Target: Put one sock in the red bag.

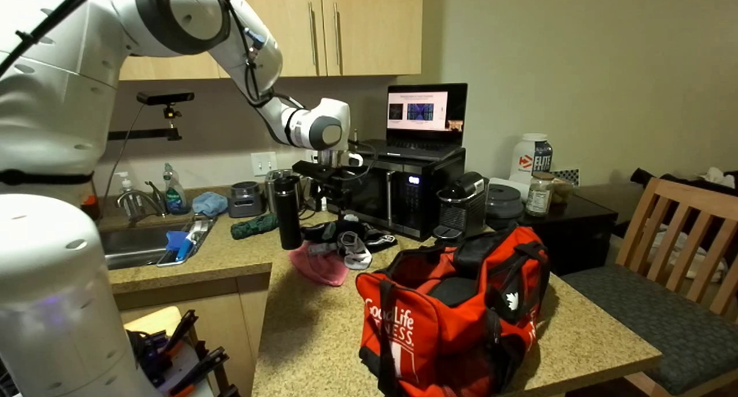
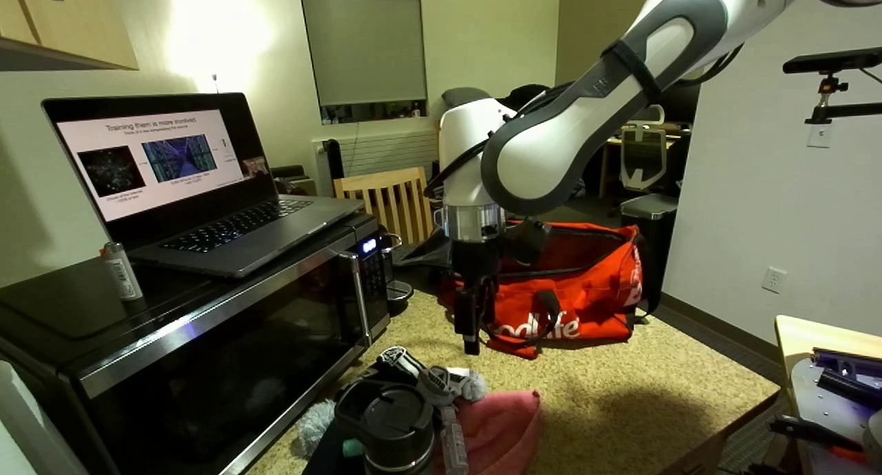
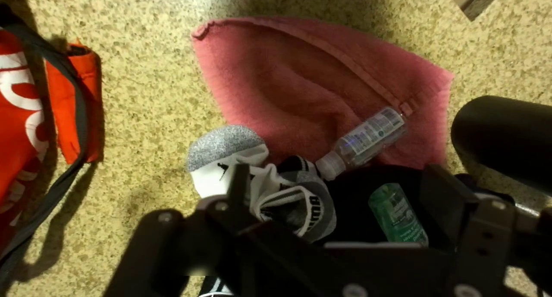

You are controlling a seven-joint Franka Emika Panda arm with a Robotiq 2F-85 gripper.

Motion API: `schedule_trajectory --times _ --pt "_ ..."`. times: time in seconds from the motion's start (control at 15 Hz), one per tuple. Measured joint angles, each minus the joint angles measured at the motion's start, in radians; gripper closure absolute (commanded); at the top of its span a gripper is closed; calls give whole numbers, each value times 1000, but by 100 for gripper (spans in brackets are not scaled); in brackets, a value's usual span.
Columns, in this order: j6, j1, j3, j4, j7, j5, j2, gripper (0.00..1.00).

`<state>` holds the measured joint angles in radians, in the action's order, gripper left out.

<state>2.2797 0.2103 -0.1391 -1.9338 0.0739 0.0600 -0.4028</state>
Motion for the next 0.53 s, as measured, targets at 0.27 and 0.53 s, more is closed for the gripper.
schedule_trajectory --times 0.27,0.53 --pt "39 10 1 1 0 -49 -32 0" --pt "66 12 5 9 0 -68 -56 0"
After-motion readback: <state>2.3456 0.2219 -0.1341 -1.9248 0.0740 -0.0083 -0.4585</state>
